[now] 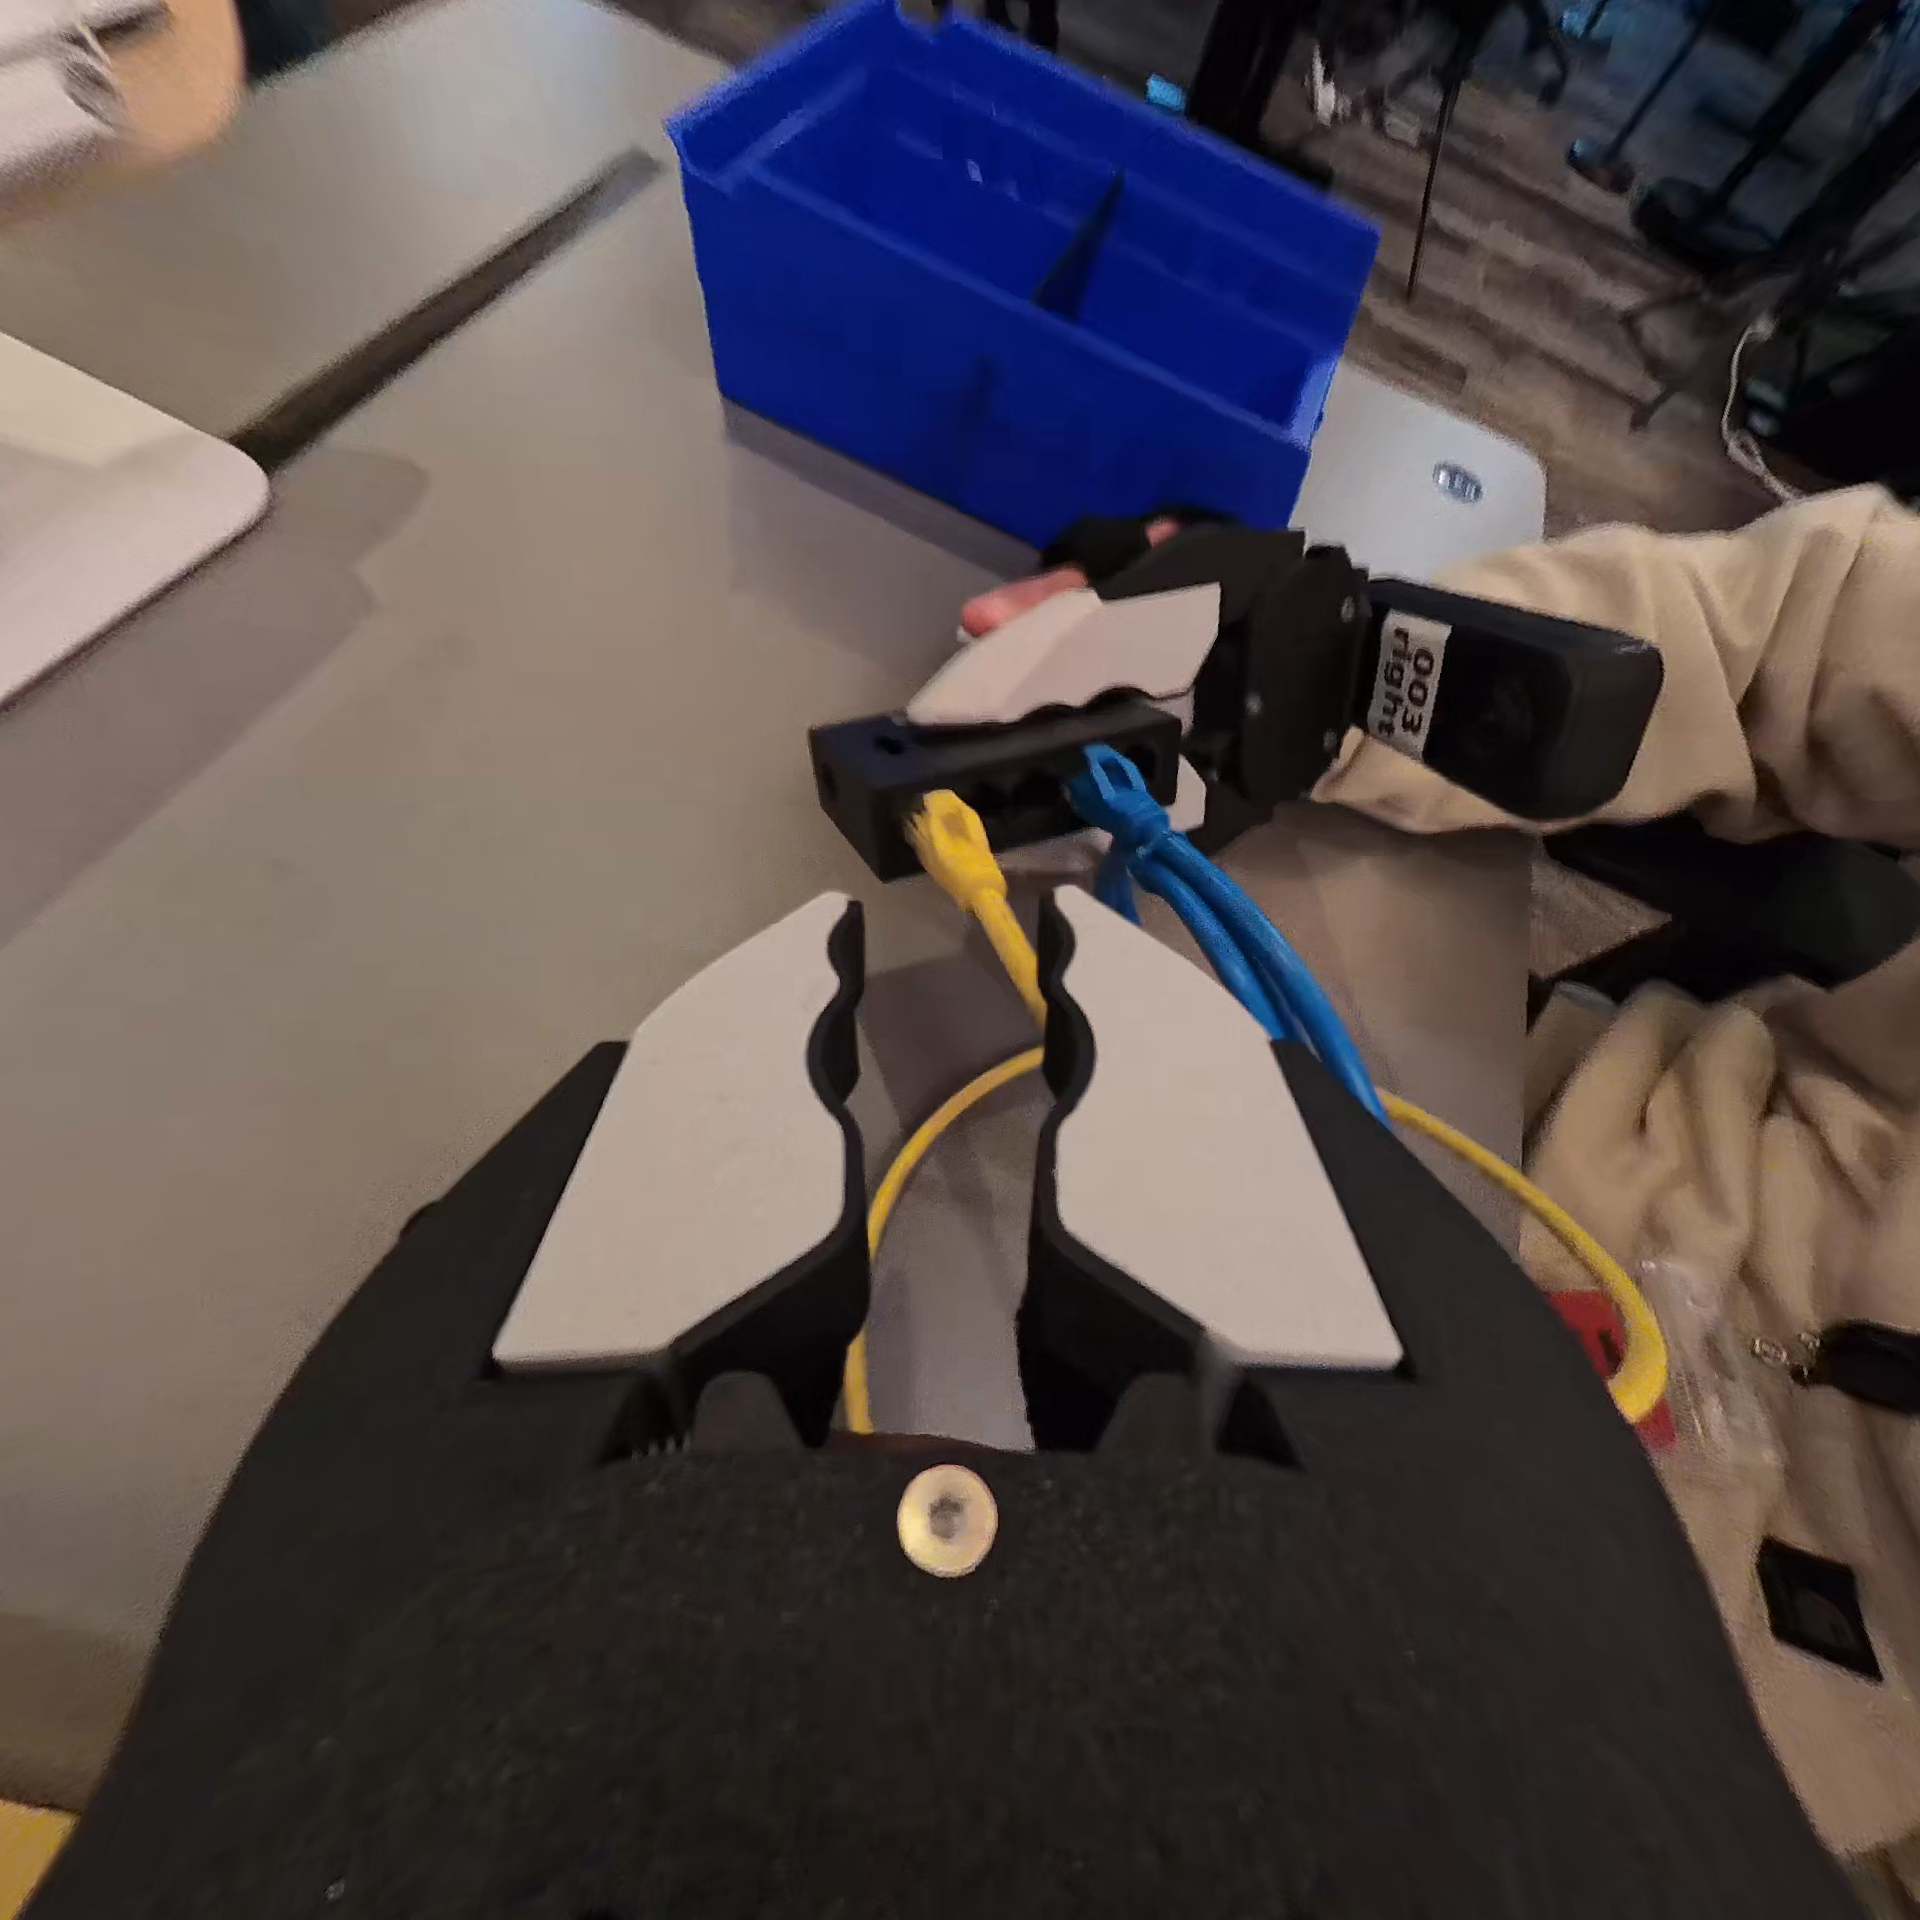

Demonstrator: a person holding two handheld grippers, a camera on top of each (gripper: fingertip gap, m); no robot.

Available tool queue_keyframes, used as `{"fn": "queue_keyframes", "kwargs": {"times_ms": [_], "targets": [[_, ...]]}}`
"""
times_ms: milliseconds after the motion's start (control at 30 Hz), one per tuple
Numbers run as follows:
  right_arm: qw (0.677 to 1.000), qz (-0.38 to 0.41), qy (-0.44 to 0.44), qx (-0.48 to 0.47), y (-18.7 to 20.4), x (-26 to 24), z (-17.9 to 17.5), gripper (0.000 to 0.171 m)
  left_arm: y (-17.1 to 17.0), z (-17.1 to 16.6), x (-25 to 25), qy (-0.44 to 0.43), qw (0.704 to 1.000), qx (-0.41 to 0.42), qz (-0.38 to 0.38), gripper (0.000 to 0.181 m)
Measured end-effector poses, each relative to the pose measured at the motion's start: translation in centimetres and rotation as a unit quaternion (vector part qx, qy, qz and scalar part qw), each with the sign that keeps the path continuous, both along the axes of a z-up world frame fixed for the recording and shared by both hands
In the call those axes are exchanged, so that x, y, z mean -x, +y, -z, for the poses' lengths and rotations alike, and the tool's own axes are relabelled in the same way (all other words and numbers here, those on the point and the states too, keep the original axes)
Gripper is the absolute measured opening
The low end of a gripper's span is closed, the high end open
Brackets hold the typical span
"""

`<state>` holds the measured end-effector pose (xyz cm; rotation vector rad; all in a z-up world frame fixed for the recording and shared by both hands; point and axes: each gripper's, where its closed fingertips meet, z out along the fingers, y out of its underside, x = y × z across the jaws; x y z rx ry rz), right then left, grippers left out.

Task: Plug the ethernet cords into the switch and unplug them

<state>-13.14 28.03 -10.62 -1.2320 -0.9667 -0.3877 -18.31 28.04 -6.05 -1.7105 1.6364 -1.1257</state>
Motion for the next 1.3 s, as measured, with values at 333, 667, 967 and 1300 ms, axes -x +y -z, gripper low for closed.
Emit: {"fn": "queue_keyframes", "kwargs": {"times_ms": [333,667,967,1300], "targets": [[1.0,0.006,-0.02,-0.017,-0.2,0.2,0.0,0.03,-0.2,1.3,-1.1,0.019,0.999,-0.011,-0.025,0.034],[0.999,0.016,0.043,-0.015,-0.1,-0.9,-1.4,0.03,2.7,3.3,0.7,-0.004,0.982,-0.144,-0.125,0.032],[0.997,0.055,-0.041,-0.036,0.4,-1.0,-0.6,0.03,-0.5,2.0,-1.9,-0.063,0.972,-0.195,-0.119,0.033],[0.995,0.063,-0.069,-0.037,0.6,-1.0,-0.2,0.03,-0.6,2.1,-2.0,-0.069,0.972,-0.179,-0.132,0.013]]}}
